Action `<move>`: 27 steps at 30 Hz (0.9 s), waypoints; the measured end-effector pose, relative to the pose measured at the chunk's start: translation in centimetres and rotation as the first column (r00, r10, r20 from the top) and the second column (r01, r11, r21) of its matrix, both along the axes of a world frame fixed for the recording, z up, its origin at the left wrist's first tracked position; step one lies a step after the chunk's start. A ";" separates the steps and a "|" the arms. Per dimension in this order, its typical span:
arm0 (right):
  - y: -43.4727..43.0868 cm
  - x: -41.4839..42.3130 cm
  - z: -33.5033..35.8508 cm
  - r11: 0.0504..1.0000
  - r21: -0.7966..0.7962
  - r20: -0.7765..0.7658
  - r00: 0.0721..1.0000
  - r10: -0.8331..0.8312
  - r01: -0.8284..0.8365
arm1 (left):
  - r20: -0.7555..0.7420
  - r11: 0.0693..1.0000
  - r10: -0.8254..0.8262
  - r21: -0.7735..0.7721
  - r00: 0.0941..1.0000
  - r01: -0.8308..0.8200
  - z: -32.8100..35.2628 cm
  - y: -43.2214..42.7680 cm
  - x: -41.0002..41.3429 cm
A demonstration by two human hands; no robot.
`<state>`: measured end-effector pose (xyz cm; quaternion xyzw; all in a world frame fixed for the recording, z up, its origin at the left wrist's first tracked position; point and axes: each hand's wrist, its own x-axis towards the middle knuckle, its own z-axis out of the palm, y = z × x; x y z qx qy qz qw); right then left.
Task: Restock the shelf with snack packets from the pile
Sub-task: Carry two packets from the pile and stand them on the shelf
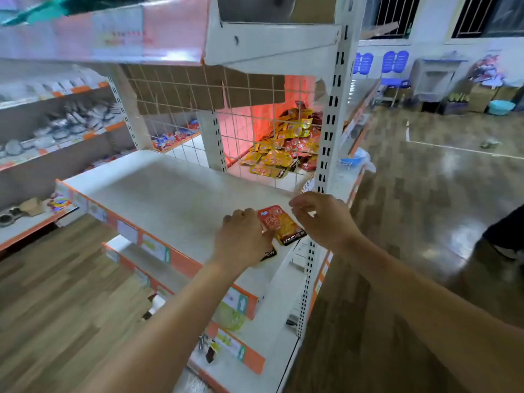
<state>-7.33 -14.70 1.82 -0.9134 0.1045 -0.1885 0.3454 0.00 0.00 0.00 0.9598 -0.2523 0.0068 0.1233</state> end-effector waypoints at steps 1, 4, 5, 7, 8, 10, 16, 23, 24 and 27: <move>0.1 0.8 -0.7 1.000 -0.011 -0.028 0.999 -0.025 0.025 | 0.003 0.998 0.031 0.055 1.000 -0.031 -0.5 -0.1 0.1; 0.6 2.9 -3.0 0.993 -0.061 -0.106 0.988 -0.109 0.102 | 0.025 0.982 0.138 0.128 0.990 -0.140 -2.5 -0.4 0.3; 0.7 3.7 -3.8 0.991 -0.076 -0.123 0.985 -0.119 0.111 | 0.033 0.976 0.166 0.138 0.986 -0.169 -3.0 -0.6 0.4; 0.9 5.0 -5.1 0.987 -0.124 -0.165 0.979 -0.120 0.100 | 0.044 0.968 0.202 0.144 0.978 -0.207 -3.7 -1.1 0.6; 0.9 5.5 -5.5 0.983 -0.157 -0.190 0.974 -0.119 0.089 | 0.046 0.965 0.216 0.143 0.975 -0.221 -4.0 -1.3 0.6; 1.0 6.3 -6.7 0.971 -0.230 -0.268 0.955 -0.129 0.067 | 0.048 0.958 0.222 0.175 0.974 -0.227 -4.8 -1.7 0.7; 1.1 5.9 -9.0 0.951 -0.294 -0.337 0.920 -0.198 0.097 | -0.007 0.959 0.269 0.095 0.963 -0.267 -5.6 -2.7 0.7; 1.4 5.3 -7.6 0.962 -0.197 -0.435 0.863 -0.259 0.189 | -0.115 0.948 0.315 -0.010 0.942 -0.318 -5.0 -3.1 0.2; 1.5 5.2 -7.4 0.969 -0.109 -0.454 0.856 -0.246 0.220 | -0.142 0.947 0.298 -0.076 0.944 -0.311 -5.0 -3.1 -0.1; 1.3 4.4 -7.3 0.947 0.112 -0.453 0.864 -0.220 0.300 | -0.224 0.930 0.204 -0.259 0.953 -0.260 -5.4 -3.3 -1.4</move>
